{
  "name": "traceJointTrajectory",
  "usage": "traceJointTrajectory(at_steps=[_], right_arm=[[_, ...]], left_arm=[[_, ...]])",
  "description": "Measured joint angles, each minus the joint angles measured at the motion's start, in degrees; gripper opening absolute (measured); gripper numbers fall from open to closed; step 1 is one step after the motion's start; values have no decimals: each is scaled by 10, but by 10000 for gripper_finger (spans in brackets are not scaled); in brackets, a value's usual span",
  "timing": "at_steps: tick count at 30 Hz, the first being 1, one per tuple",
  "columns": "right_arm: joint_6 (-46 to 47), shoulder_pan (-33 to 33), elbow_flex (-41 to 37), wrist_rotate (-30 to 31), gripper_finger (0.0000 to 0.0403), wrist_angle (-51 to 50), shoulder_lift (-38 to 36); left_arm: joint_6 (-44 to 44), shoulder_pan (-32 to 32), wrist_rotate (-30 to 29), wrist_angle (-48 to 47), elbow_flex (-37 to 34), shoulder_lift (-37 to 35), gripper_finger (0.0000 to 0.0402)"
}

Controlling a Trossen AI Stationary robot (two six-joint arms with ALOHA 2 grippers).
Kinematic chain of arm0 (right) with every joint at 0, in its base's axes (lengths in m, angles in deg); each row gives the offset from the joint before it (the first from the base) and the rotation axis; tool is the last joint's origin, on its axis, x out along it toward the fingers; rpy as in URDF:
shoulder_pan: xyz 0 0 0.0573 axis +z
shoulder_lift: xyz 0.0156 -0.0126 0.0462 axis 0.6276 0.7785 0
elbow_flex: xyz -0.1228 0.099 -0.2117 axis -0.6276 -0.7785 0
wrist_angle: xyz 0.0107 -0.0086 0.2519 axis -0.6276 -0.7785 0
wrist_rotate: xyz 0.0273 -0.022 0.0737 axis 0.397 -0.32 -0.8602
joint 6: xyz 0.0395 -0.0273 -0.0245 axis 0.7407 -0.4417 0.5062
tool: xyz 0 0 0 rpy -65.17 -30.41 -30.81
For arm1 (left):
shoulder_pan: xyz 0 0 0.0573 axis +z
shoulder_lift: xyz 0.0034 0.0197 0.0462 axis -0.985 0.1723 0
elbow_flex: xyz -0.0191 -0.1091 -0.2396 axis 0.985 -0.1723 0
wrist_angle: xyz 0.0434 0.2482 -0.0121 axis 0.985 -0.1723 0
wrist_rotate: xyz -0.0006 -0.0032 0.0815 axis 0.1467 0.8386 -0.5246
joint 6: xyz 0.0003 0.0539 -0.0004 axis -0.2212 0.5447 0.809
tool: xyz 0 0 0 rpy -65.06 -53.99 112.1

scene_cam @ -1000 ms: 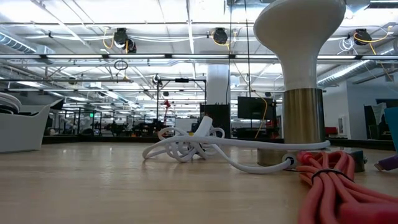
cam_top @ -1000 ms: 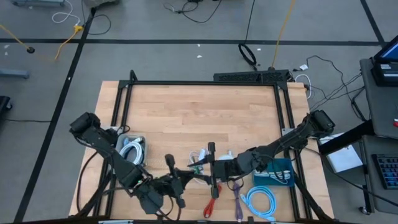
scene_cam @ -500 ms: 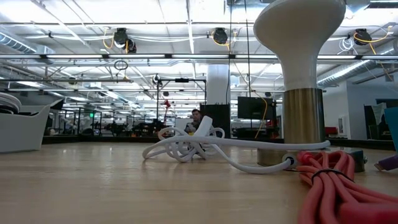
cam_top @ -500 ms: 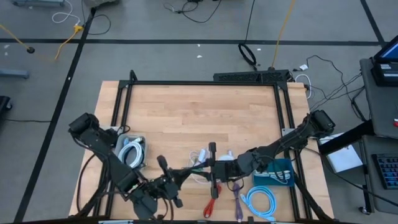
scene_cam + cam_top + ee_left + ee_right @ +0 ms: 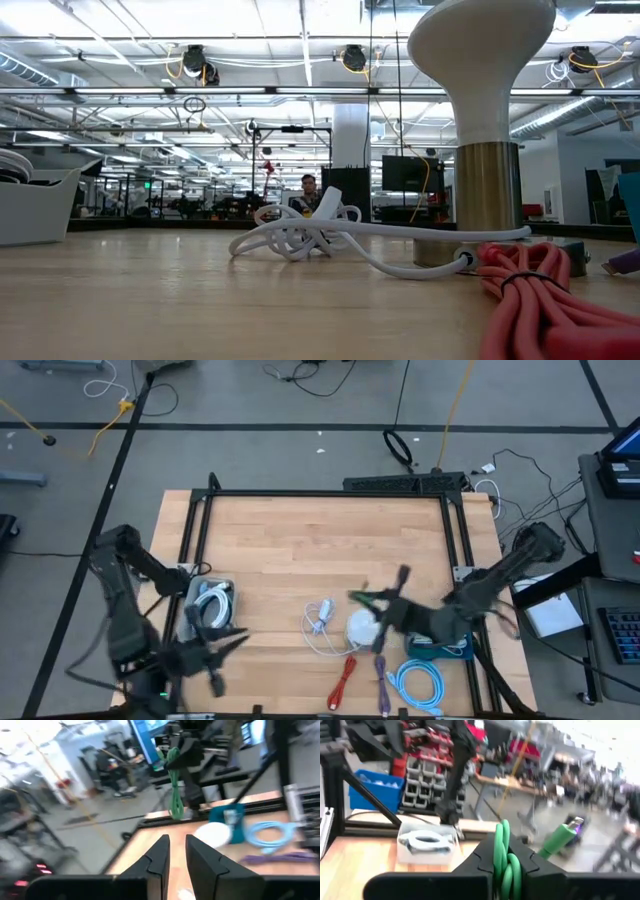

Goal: Pick & Place USB Port
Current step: Put the green USB cable into the blue bin

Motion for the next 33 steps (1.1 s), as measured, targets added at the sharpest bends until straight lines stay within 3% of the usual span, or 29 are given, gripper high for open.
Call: traceJointTrajectory(at_steps=[6, 11, 16, 24, 33], right_arm=[[378, 28, 24, -37, 7, -361, -54], [600, 32, 28, -181, 7, -618, -43], [748, 41, 28, -308, 6, -838, 14], [795, 112, 28, -460, 6, -883, 89], [810, 170, 4, -477, 6, -883, 114]], left_arm=[[-200, -35, 30, -166, -2, -5, 67], [-211, -27, 40, -179, -2, -6, 67], [-206, -7, 58, -180, -2, -6, 67], [-209, 33, 99, -178, -14, -6, 67], [-219, 72, 140, -174, -28, -6, 67]])
